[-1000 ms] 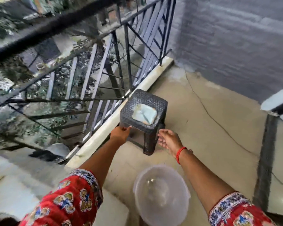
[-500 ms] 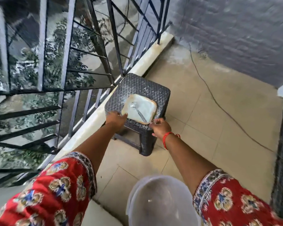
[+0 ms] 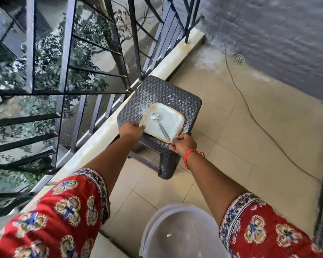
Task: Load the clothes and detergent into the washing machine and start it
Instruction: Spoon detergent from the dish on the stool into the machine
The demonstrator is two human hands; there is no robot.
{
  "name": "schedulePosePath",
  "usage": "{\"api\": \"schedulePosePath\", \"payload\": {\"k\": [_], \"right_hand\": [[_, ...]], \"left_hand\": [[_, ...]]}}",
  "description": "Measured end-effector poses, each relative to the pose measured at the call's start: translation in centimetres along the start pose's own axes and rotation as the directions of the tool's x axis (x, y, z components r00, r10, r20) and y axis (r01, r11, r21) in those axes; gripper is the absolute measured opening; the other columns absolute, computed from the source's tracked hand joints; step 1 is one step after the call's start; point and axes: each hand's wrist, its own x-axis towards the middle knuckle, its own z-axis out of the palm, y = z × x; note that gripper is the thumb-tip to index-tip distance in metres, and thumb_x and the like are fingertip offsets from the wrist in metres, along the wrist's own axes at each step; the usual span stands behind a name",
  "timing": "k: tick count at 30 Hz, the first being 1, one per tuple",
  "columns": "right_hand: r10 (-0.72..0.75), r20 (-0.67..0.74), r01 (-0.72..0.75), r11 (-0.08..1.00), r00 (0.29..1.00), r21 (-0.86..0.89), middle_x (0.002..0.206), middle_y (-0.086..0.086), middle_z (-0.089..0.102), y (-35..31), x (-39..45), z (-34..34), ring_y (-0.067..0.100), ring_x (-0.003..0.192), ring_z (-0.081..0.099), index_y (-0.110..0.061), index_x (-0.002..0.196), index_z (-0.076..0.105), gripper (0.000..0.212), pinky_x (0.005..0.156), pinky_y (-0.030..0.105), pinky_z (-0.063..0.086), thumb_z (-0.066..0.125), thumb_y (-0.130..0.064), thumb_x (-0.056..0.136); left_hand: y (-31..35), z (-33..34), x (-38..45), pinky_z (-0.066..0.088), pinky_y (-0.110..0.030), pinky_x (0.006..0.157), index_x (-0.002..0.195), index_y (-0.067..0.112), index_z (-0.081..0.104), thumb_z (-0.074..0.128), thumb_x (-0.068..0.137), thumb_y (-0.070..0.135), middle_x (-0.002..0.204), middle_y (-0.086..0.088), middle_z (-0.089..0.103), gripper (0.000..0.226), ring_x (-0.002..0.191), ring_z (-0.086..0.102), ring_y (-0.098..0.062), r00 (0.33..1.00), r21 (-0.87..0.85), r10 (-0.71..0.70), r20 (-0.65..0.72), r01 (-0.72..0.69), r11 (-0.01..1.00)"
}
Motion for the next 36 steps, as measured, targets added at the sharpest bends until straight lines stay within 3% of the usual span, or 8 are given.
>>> {"api": "schedulePosePath", "payload": {"k": [5, 14, 18, 22, 26, 30, 33, 36], "right_hand": [[-0.008, -0.024, 0.01, 0.998, 1.0, 0.069, 0.103, 0.019, 0.064, 0.1, -0.7, -0.2, 0.022, 0.066, 0.067, -0.008, 0.081, 0.054, 0.015, 0.074, 0.039, 0.06, 0.063, 0.003, 0.087], [-0.085, 0.031, 0.084, 0.996, 0.996, 0.041, 0.114, 0.021, 0.062, -3.6, -8.9, -1.6, 0.029, 0.085, 0.07, -0.004, 0.094, 0.06, 0.014, 0.047, 0.017, 0.052, 0.064, 0.005, 0.084], [-0.124, 0.09, 0.119, 0.991, 0.988, 0.054, 0.117, 0.02, 0.058, -6.0, -15.1, -2.3, 0.032, 0.087, 0.068, -0.008, 0.089, 0.057, 0.015, 0.047, 0.016, 0.052, 0.063, 0.005, 0.085], [-0.2, 0.178, 0.201, 0.98, 0.964, 0.013, 0.108, 0.02, 0.066, -8.5, -22.0, -3.2, 0.025, 0.075, 0.072, -0.011, 0.088, 0.059, 0.014, 0.065, 0.031, 0.06, 0.065, 0.002, 0.085], [-0.269, 0.285, 0.287, 0.958, 0.92, -0.021, 0.098, 0.016, 0.068, -10.8, -30.2, -4.0, 0.021, 0.069, 0.071, -0.006, 0.091, 0.058, 0.011, 0.069, 0.032, 0.06, 0.062, 0.003, 0.087], [-0.342, 0.368, 0.39, 0.919, 0.865, -0.062, 0.081, 0.011, 0.072, -11.9, -39.7, -4.2, 0.029, 0.074, 0.072, -0.013, 0.083, 0.06, 0.012, 0.081, 0.048, 0.057, 0.064, -0.002, 0.085], [-0.377, 0.438, 0.458, 0.884, 0.816, -0.093, 0.072, 0.011, 0.071, -12.2, -46.4, -3.8, 0.024, 0.065, 0.07, -0.01, 0.08, 0.059, 0.01, 0.073, 0.046, 0.057, 0.064, -0.005, 0.087], [-0.399, 0.494, 0.496, 0.865, 0.772, -0.077, 0.073, 0.012, 0.067, -12.4, -52.7, -2.5, 0.016, 0.054, 0.066, -0.005, 0.083, 0.058, 0.009, 0.051, 0.023, 0.054, 0.06, 0.001, 0.089]], "left_hand": [[-0.3, 0.0, -0.3, 0.052, -0.031, 0.089, 0.102, 0.01, 0.068, 0.067, 0.086, 0.031, 0.099, -0.006, 0.069, 0.026, 0.098, 0.064, -0.026, 0.998, -0.16, -0.052, -0.032, 0.046, 0.986], [-1.6, -5.3, -6.3, 0.053, -0.032, 0.092, 0.096, 0.013, 0.072, 0.065, 0.085, 0.032, 0.097, -0.004, 0.073, 0.023, 0.094, 0.067, -0.023, 0.985, -0.332, -0.162, -0.052, 0.136, 0.933], [-1.4, -10.2, -11.5, 0.052, -0.03, 0.089, 0.093, 0.014, 0.072, 0.06, 0.088, 0.04, 0.089, -0.006, 0.073, 0.029, 0.087, 0.067, -0.025, 0.981, -0.333, -0.178, -0.072, 0.144, 0.932], [-2.0, -15.9, -17.1, 0.053, -0.037, 0.089, 0.09, 0.012, 0.073, 0.056, 0.087, 0.046, 0.092, -0.012, 0.074, 0.038, 0.094, 0.067, -0.031, 0.98, -0.369, -0.172, -0.103, 0.123, 0.921], [-4.1, -21.1, -23.3, 0.058, -0.047, 0.081, 0.075, 0.013, 0.064, 0.061, 0.08, 0.056, 0.082, -0.012, 0.071, 0.043, 0.083, 0.069, -0.031, 0.984, -0.574, -0.153, -0.086, 0.077, 0.815], [-6.6, -26.7, -31.6, 0.057, -0.056, 0.077, 0.081, 0.01, 0.057, 0.059, 0.083, 0.049, 0.084, -0.014, 0.066, 0.038, 0.08, 0.067, -0.03, 0.991, -0.729, -0.101, -0.083, 0.009, 0.685], [-8.6, -30.9, -38.2, 0.059, -0.052, 0.076, 0.095, 0.002, 0.063, 0.055, 0.092, 0.038, 0.09, -0.019, 0.066, 0.038, 0.08, 0.065, -0.031, 0.984, -0.763, -0.107, -0.145, -0.042, 0.645], [-11.7, -34.5, -43.9, 0.057, -0.057, 0.079, 0.082, 0.006, 0.065, 0.05, 0.099, 0.026, 0.083, -0.02, 0.065, 0.03, 0.08, 0.066, -0.036, 0.971, -0.781, -0.102, -0.216, -0.109, 0.614]]}}
